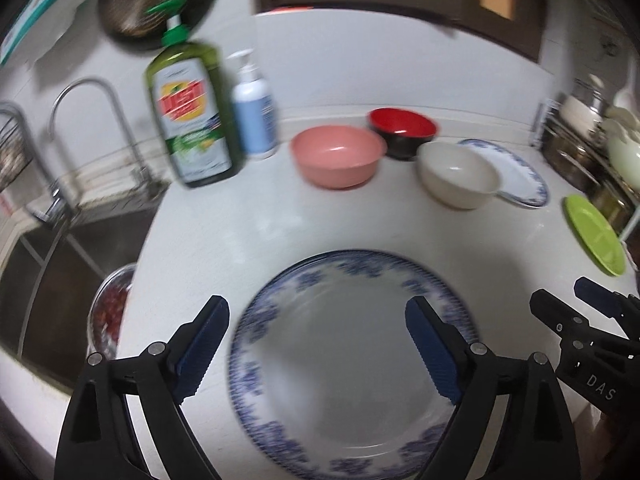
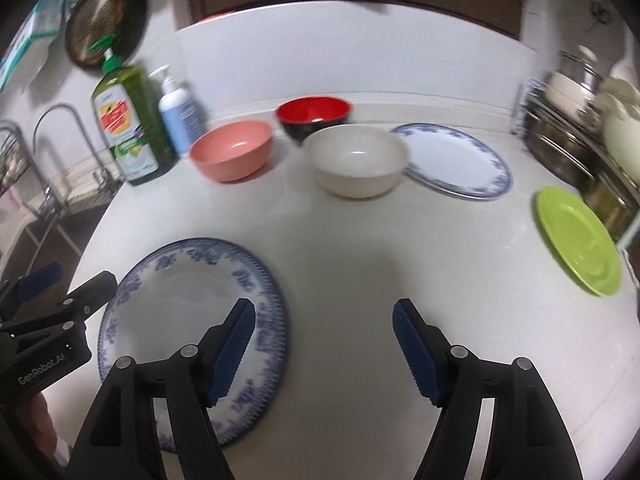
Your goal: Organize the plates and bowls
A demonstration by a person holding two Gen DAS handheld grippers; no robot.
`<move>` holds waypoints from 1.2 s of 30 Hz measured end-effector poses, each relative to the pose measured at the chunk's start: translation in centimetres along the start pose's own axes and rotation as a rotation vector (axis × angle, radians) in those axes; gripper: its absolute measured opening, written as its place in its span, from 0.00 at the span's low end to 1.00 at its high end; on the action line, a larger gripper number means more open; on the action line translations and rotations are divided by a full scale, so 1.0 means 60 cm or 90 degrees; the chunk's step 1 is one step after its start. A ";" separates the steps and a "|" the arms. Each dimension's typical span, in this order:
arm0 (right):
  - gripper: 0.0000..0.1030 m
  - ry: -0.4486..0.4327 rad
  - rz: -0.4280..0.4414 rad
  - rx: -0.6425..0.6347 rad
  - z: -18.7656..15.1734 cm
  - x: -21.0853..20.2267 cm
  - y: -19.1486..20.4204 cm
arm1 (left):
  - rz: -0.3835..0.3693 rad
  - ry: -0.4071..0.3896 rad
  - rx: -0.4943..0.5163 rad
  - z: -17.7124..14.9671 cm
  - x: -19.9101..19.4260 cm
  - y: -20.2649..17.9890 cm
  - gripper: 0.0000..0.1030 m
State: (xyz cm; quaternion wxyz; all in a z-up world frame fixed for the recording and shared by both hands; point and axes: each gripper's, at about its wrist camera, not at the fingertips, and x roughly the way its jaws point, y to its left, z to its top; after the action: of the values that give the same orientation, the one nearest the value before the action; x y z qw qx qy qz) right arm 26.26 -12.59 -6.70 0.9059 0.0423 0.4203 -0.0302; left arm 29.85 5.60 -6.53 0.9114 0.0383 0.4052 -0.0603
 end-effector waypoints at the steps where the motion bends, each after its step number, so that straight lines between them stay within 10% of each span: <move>1: 0.70 -0.003 -0.004 0.008 -0.002 -0.004 -0.008 | -0.011 -0.004 0.009 0.004 -0.001 -0.012 0.88; 36: 0.70 -0.074 -0.266 0.272 0.042 -0.049 -0.481 | -0.249 -0.007 0.208 0.182 0.096 -0.541 0.87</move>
State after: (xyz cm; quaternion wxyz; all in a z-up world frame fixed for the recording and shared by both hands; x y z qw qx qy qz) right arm 23.68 -41.47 -4.29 0.8734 0.1425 0.3511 -0.3058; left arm 37.10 -28.26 -4.17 0.8663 0.1058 0.3847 -0.3006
